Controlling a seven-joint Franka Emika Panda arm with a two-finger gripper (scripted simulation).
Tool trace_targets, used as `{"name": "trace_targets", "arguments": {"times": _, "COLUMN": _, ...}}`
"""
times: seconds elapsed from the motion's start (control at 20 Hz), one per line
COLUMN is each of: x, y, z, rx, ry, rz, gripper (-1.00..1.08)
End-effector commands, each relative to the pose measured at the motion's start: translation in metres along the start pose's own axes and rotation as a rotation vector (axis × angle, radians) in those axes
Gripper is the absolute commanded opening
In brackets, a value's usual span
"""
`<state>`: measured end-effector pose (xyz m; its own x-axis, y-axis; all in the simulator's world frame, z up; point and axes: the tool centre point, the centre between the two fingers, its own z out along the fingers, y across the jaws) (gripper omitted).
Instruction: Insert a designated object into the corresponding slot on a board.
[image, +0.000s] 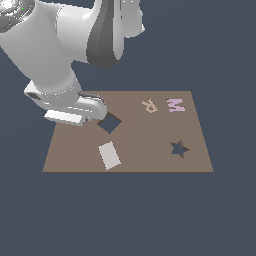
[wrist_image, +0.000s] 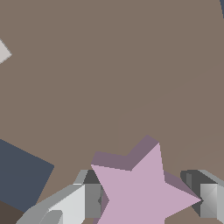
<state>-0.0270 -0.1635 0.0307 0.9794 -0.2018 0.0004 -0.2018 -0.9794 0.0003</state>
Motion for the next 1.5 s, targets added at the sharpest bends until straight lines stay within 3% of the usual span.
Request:
{"name": "trace_targets", "arguments": {"times": 0.0, "x": 0.0, "y": -0.001, "z": 0.001, "rx": 0.0, "ry": 0.0, "rz": -0.001, "gripper": -1.0}}
{"name": "trace_targets", "arguments": {"times": 0.4, "x": -0.001, "y": -0.004, "z": 0.0, "rx": 0.0, "ry": 0.0, "rz": 0.005, "gripper": -1.0}}
{"name": "trace_targets", "arguments": {"times": 0.75, "x": -0.004, "y": -0.027, "z": -0.001, "rx": 0.0, "ry": 0.0, "rz": 0.04, "gripper": -1.0}}
{"name": "trace_targets", "arguments": {"times": 1.1, "x": -0.009, "y": -0.072, "z": -0.002, "rx": 0.0, "ry": 0.0, "rz": 0.107, "gripper": -1.0}}
{"name": "trace_targets", "arguments": {"times": 1.45, "x": -0.009, "y": -0.137, "z": -0.004, "rx": 0.0, "ry": 0.0, "rz": 0.202, "gripper": -1.0}}
